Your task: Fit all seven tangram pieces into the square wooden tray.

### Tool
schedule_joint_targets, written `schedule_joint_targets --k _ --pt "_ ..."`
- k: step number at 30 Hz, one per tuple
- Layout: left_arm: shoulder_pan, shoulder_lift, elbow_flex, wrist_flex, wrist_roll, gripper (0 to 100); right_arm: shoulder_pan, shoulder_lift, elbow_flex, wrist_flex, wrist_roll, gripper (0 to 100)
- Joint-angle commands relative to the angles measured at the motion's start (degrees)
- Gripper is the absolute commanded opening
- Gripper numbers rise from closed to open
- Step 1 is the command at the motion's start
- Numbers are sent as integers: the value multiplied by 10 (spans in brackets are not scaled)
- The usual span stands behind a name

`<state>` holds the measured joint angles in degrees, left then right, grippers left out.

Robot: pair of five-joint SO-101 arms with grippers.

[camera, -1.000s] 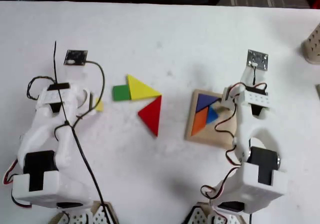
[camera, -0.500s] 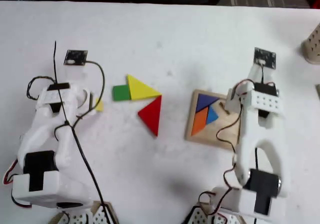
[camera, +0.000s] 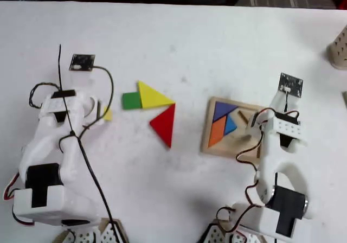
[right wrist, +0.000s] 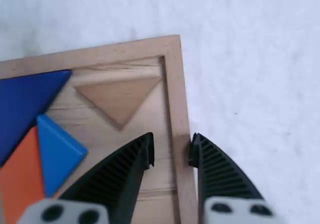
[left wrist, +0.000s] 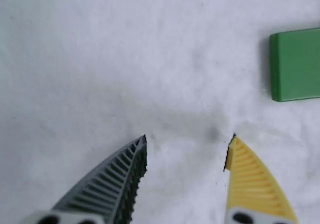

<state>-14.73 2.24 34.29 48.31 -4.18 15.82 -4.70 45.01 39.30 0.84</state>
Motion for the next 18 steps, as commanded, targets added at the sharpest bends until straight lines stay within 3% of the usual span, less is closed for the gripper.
schedule_joint_targets --k 1,5,8,18 --pt "-7 -2 -16 -15 -1 274 5 40 -29 -20 -4 127" --pt "-7 -2 -16 -16 -1 274 4 65 -58 11 -2 113" --pt "-7 -2 -16 -17 -1 274 0 65 -61 18 0 34" --pt "-7 -2 -16 -17 -1 274 -28 63 -55 22 125 16"
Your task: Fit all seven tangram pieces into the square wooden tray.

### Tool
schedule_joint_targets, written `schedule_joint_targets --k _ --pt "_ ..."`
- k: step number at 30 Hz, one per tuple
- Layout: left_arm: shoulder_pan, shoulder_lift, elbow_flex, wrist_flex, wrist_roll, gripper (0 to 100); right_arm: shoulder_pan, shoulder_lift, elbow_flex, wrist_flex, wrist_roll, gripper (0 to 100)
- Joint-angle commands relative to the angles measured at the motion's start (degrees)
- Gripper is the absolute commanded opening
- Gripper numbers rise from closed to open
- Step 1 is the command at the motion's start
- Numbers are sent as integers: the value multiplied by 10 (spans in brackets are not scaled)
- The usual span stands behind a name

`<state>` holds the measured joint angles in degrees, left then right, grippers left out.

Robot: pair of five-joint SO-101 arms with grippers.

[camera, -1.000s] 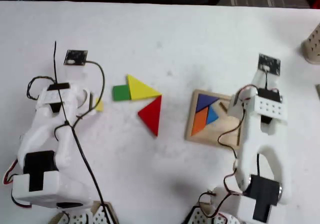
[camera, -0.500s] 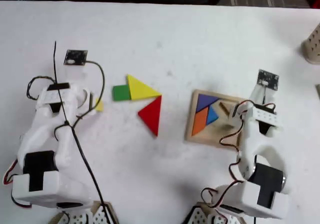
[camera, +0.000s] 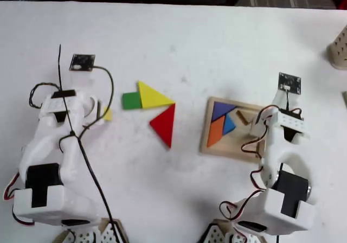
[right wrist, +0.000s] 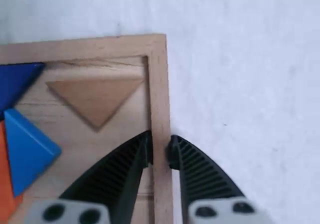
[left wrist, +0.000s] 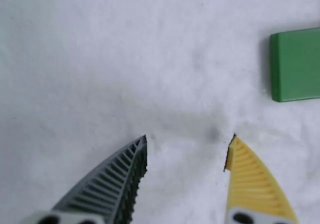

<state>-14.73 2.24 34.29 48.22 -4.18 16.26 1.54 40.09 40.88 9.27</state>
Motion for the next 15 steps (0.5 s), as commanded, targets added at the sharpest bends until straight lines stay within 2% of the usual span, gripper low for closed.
schedule_joint_targets --k 1,6,12,15 --pt "-7 -2 -16 -16 -1 274 -32 -2 0 4 52 16" --pt "-7 -2 -16 -16 -1 274 -59 -72 78 -27 84 16" --pt "-7 -2 -16 -16 -1 274 -65 -182 178 -63 5 20" --pt "-7 -2 -16 -16 -1 274 -61 -193 193 -57 11 77"
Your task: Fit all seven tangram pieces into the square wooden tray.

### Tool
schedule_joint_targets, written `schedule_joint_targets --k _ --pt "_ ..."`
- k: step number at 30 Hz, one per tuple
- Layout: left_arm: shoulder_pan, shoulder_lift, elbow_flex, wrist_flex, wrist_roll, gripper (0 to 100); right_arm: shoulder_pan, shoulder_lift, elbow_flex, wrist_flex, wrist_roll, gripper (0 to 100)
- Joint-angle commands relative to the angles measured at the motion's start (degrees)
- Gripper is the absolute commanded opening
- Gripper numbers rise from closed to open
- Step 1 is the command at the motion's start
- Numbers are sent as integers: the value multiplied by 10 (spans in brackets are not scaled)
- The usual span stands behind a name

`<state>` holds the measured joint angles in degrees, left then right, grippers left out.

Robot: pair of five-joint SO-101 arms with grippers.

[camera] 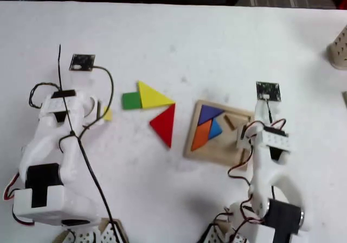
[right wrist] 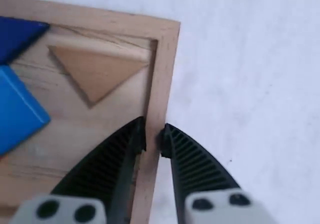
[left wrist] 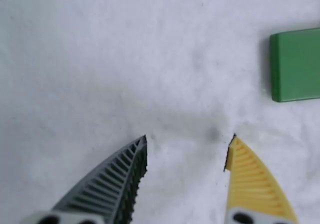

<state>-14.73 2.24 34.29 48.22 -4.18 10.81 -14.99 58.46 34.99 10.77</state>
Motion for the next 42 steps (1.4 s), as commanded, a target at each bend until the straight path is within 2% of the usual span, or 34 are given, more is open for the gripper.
schedule_joint_targets --k 1,5,10,13,16,20,25,29,36,42 --pt "-7 -2 -16 -16 -1 274 -2 -27 10 12 -4 106" --pt "-7 -2 -16 -15 -1 274 15 -33 -2 31 -4 187" --pt "-7 -2 -16 -14 -1 274 34 -33 -62 106 -7 187" --pt "-7 -2 -16 -13 -1 274 35 -33 -122 182 -8 135" --pt "-7 -2 -16 -13 -1 274 26 -28 -180 236 -8 19" --pt "-7 -2 -16 -13 -1 274 6 -28 -226 276 -12 22" --pt "-7 -2 -16 -14 -1 274 -88 -27 -235 261 -107 17" --pt "-7 -2 -16 -13 -1 274 -140 -25 -233 223 -133 17" --pt "-7 -2 -16 -14 -1 274 -122 67 -234 132 -169 17" --pt "-7 -1 -16 -15 -1 274 -123 163 -276 122 -169 17"
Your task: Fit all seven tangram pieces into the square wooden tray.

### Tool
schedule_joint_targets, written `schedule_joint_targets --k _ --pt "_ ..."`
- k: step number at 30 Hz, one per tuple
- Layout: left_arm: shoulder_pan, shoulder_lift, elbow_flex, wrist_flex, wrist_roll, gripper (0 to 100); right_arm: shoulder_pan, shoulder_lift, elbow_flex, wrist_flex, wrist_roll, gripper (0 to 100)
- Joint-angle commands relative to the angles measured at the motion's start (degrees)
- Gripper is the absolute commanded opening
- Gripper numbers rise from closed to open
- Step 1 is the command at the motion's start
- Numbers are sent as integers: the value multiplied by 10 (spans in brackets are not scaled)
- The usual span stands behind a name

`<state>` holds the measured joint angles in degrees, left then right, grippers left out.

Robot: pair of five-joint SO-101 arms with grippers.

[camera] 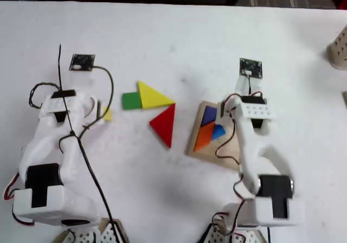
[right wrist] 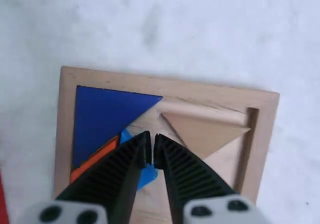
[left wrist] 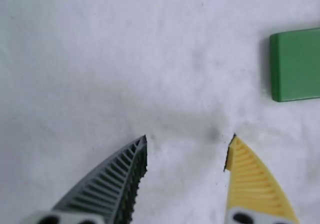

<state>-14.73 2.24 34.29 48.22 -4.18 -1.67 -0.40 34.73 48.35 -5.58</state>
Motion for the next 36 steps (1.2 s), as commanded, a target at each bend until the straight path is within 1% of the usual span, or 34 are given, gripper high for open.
schedule_joint_targets --k 1,10,17,23,29,32,36 --pt "-7 -1 -16 -15 -1 274 0 28 -46 -12 -4 17" --pt "-7 -1 -16 -16 -1 274 -37 45 -56 6 -4 17" --pt "-7 -1 -16 -16 -1 274 -25 38 -56 6 -5 17" --pt "-7 -1 -16 -16 -1 274 6 -49 -48 53 -7 17" --pt "-7 0 -16 -16 -1 274 -1 -118 52 66 -5 17" --pt "-7 0 -16 -16 -1 274 -12 -118 100 64 -4 17" --pt "-7 0 -16 -16 -1 274 -38 -112 136 31 -3 17"
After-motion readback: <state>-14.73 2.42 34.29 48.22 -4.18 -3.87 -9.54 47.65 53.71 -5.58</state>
